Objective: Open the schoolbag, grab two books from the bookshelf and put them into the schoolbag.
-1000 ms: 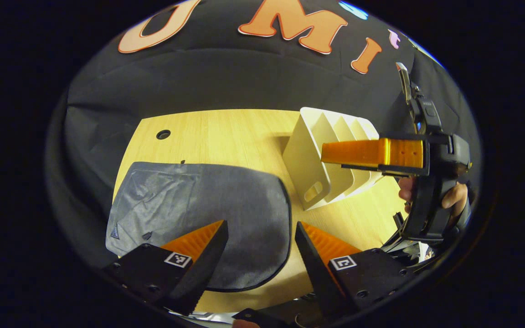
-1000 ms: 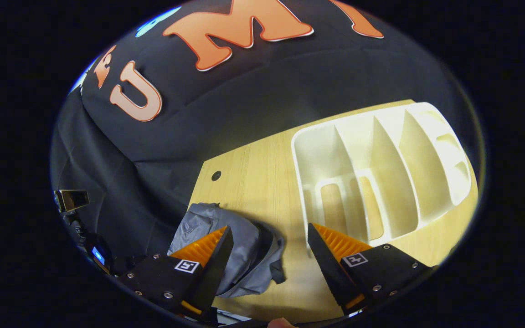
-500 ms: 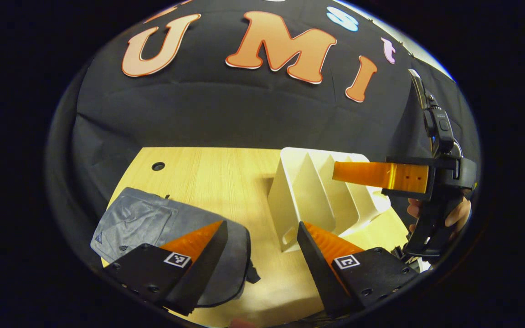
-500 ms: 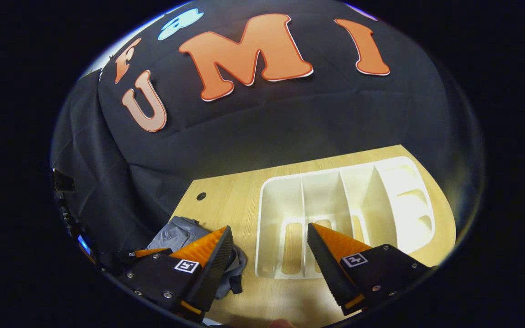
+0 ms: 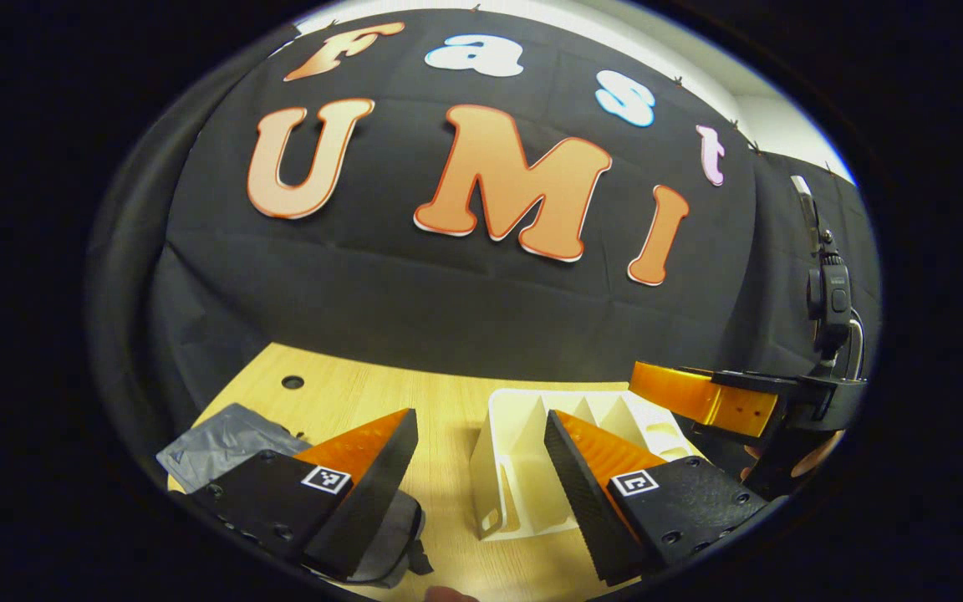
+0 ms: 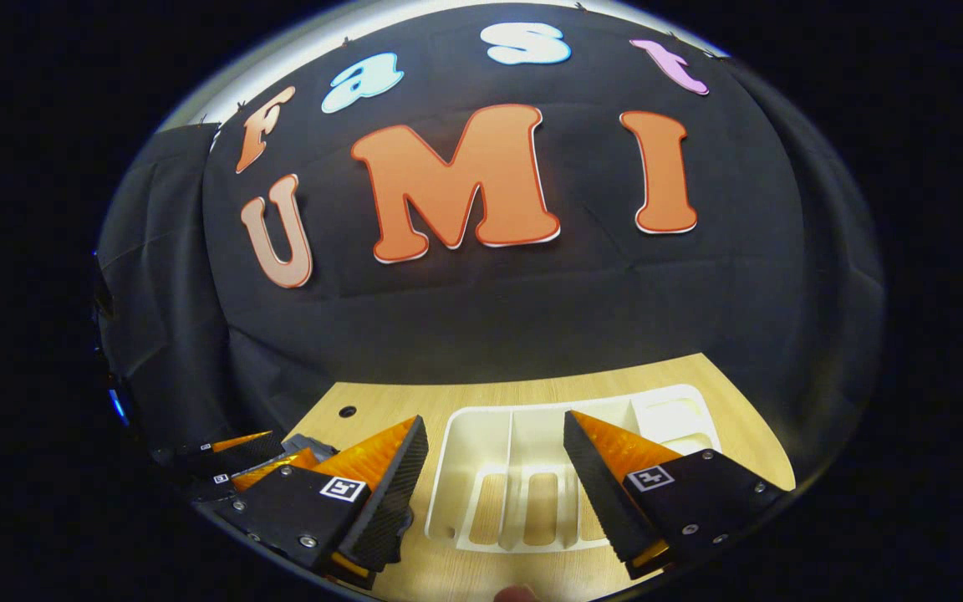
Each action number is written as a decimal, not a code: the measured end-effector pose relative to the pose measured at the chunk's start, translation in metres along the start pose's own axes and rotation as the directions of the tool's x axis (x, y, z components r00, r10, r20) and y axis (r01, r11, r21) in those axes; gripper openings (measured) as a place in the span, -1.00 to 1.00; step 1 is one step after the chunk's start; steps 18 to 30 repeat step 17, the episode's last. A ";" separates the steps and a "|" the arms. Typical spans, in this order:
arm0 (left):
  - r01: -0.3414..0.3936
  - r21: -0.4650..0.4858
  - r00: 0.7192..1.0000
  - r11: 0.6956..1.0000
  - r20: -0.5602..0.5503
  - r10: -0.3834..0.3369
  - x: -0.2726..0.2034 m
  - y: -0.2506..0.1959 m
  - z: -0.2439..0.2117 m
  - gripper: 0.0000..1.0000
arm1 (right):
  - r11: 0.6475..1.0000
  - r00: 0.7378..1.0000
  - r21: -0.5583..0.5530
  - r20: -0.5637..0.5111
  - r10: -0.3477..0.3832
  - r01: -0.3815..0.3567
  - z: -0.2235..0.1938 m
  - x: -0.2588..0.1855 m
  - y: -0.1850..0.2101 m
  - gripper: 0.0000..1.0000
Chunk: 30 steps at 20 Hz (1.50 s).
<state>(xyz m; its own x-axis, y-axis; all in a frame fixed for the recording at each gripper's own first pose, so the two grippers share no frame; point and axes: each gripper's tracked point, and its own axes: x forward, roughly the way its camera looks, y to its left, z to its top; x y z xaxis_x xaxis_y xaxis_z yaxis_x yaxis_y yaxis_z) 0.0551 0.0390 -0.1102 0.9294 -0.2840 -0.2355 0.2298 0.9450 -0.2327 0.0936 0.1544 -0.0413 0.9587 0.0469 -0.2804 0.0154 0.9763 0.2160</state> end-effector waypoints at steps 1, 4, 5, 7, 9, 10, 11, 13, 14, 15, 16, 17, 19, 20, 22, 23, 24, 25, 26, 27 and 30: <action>0.006 0.016 0.999 1.000 0.042 -0.007 0.001 -0.004 0.015 0.95 | 1.000 1.000 -0.002 0.004 0.018 -0.018 0.001 -0.004 0.008 0.94; -0.010 0.107 0.988 0.994 0.152 -0.006 -0.005 0.002 0.046 0.94 | 0.999 0.998 -0.035 0.055 -0.021 0.023 0.011 -0.011 0.013 0.94; -0.018 0.121 0.987 0.992 0.162 -0.002 -0.006 0.004 0.052 0.93 | 0.999 0.997 -0.031 0.070 -0.034 0.036 0.015 -0.014 0.016 0.95; -0.004 0.111 0.981 0.994 0.192 -0.017 -0.008 0.004 0.064 0.94 | 0.998 0.990 -0.041 0.134 -0.040 0.046 0.031 -0.023 0.021 0.95; -0.004 0.112 0.978 0.994 0.206 -0.020 -0.010 0.007 0.072 0.92 | 0.995 0.981 -0.052 0.180 -0.069 0.080 0.041 -0.038 0.031 0.94; -0.018 0.121 0.977 0.993 0.214 -0.008 -0.012 0.010 0.074 0.93 | 0.995 0.977 -0.052 0.200 -0.072 0.084 0.045 -0.040 0.034 0.94; -0.030 0.126 0.970 0.992 0.243 -0.002 -0.019 0.014 0.079 0.93 | 0.994 0.971 -0.061 0.229 -0.075 0.091 0.049 -0.041 0.036 0.94; -0.034 0.134 0.961 0.990 0.277 -0.005 -0.028 0.016 0.083 0.93 | 0.989 0.958 -0.091 0.274 -0.084 0.113 0.054 -0.047 0.041 0.94; -0.043 0.138 0.956 0.989 0.294 0.001 -0.030 0.017 0.086 0.93 | 0.988 0.954 -0.099 0.285 -0.089 0.122 0.054 -0.050 0.042 0.93; -0.050 0.145 0.952 0.988 0.307 0.003 -0.032 0.018 0.087 0.93 | 0.989 0.954 -0.093 0.285 -0.087 0.117 0.052 -0.052 0.044 0.93; -0.049 0.150 0.948 0.987 0.318 -0.001 -0.033 0.017 0.089 0.92 | 0.990 0.958 -0.087 0.275 -0.082 0.110 0.047 -0.053 0.047 0.94; -0.056 0.146 0.947 0.988 0.322 0.006 -0.032 0.018 0.089 0.92 | 0.990 0.959 -0.090 0.273 -0.079 0.107 0.045 -0.054 0.048 0.94; -0.056 0.146 0.947 0.988 0.322 0.006 -0.032 0.018 0.089 0.92 | 0.990 0.959 -0.090 0.273 -0.079 0.107 0.045 -0.054 0.048 0.94; -0.056 0.146 0.947 0.988 0.322 0.006 -0.032 0.018 0.089 0.92 | 0.990 0.959 -0.090 0.273 -0.079 0.107 0.045 -0.054 0.048 0.94; -0.056 0.146 0.947 0.988 0.322 0.006 -0.032 0.018 0.089 0.92 | 0.990 0.959 -0.090 0.273 -0.079 0.107 0.045 -0.054 0.048 0.94; -0.056 0.146 0.947 0.988 0.322 0.006 -0.032 0.018 0.089 0.92 | 0.990 0.959 -0.090 0.273 -0.079 0.107 0.045 -0.054 0.048 0.94; -0.056 0.146 0.947 0.988 0.322 0.006 -0.032 0.018 0.089 0.92 | 0.990 0.959 -0.090 0.273 -0.079 0.107 0.045 -0.054 0.048 0.94; -0.056 0.146 0.947 0.988 0.322 0.006 -0.032 0.018 0.089 0.92 | 0.990 0.959 -0.090 0.273 -0.079 0.107 0.045 -0.054 0.048 0.94; -0.056 0.146 0.947 0.988 0.322 0.006 -0.032 0.018 0.089 0.92 | 0.990 0.959 -0.090 0.273 -0.079 0.107 0.045 -0.054 0.048 0.94; -0.056 0.146 0.947 0.988 0.322 0.006 -0.032 0.018 0.089 0.92 | 0.990 0.959 -0.090 0.273 -0.079 0.107 0.045 -0.054 0.048 0.94; -0.056 0.146 0.947 0.988 0.322 0.006 -0.032 0.018 0.089 0.92 | 0.990 0.959 -0.090 0.273 -0.079 0.107 0.045 -0.054 0.048 0.94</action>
